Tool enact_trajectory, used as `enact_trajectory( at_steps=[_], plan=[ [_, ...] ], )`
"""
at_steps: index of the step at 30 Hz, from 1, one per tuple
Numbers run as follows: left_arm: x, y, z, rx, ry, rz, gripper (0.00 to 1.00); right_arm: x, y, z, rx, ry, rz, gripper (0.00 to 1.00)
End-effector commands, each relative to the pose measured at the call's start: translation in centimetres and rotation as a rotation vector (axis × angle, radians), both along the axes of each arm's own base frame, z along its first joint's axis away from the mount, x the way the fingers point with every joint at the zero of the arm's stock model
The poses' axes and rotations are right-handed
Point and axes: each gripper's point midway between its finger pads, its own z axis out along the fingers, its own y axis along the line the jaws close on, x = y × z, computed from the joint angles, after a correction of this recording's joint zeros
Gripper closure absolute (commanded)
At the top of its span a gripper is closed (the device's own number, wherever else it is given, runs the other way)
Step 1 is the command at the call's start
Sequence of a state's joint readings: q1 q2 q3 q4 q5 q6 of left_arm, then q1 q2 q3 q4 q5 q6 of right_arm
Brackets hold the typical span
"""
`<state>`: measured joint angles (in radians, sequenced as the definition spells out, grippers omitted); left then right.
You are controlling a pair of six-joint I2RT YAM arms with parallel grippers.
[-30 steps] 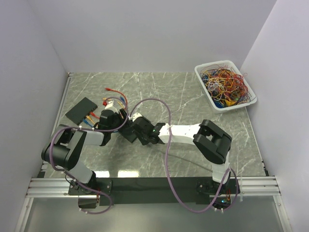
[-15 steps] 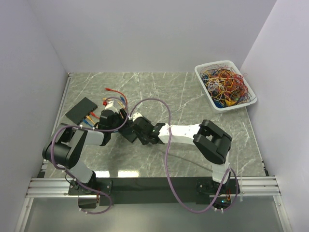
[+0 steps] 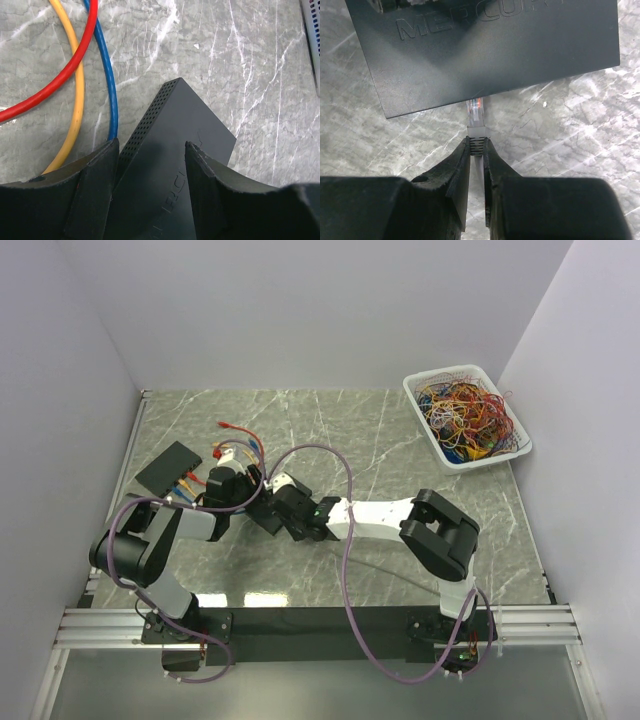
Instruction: Insert the plug into the switch port
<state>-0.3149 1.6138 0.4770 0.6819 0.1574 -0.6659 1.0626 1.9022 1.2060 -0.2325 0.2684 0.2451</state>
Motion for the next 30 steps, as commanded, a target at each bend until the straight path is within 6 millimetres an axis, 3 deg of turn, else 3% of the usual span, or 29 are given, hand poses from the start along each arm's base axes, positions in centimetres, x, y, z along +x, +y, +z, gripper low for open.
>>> enact_trajectory(
  at_steps=[1, 11, 20, 30],
  plan=[
    [-0.6, -1.2, -0.3, -0.026, 0.022, -0.055, 0.39, 2.5, 3.2, 5.9, 0.186, -0.145, -0.035, 1.0],
    [-0.8, -1.2, -0.7, -0.025, 0.031, -0.063, 0.39, 1.9, 3.4, 6.6, 0.249, -0.163, -0.01, 1.0],
    [-0.8, -1.5, -0.8, -0.029, 0.034, -0.078, 0.39, 2.1, 3.9, 3.5, 0.194, -0.131, -0.007, 1.0],
    [-1.0, -1.8, -0.9, -0.034, 0.037, -0.102, 0.39, 3.3, 3.2, 2.2, 0.139, -0.167, -0.053, 1.0]
  ],
)
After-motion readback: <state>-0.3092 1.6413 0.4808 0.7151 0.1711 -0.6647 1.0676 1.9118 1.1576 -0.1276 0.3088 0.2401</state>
